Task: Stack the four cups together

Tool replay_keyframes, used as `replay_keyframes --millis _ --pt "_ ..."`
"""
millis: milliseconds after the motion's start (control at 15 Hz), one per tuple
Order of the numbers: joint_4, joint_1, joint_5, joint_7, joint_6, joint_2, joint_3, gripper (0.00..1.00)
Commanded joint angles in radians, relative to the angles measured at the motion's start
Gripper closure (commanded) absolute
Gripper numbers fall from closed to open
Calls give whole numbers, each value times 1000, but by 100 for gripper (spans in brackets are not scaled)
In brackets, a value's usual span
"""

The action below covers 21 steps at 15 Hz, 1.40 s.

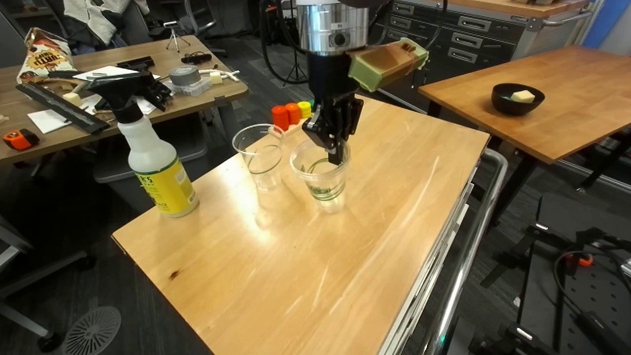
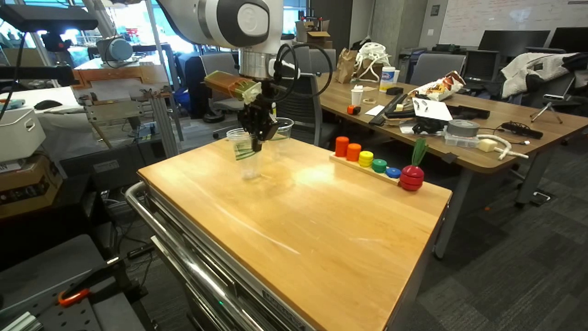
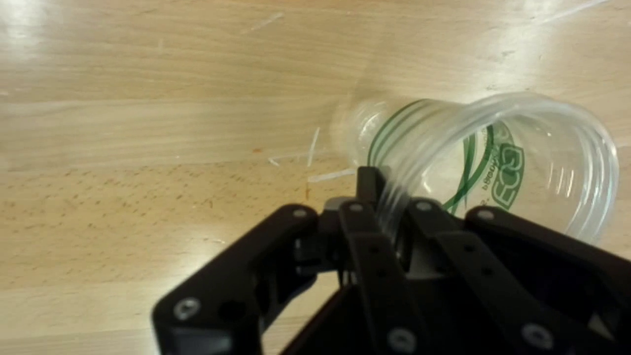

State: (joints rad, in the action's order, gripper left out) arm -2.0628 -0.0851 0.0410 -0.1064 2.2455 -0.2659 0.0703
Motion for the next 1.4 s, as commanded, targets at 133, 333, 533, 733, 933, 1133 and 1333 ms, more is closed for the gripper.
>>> replay_keyframes --millis 133,333,533,733,933,1133,1333 --pt "73 9 -14 -52 -172 36 -28 98" --pt "158 34 38 -11 -331 67 -27 98" --pt "270 48 73 -4 -422 69 -28 98" --pt "379 44 93 -19 -420 23 -26 98" --pt "452 34 89 -27 -417 -41 -19 98" --pt "501 16 71 -36 -362 -117 -14 98" --pt "570 3 77 -30 -359 -187 -9 98"
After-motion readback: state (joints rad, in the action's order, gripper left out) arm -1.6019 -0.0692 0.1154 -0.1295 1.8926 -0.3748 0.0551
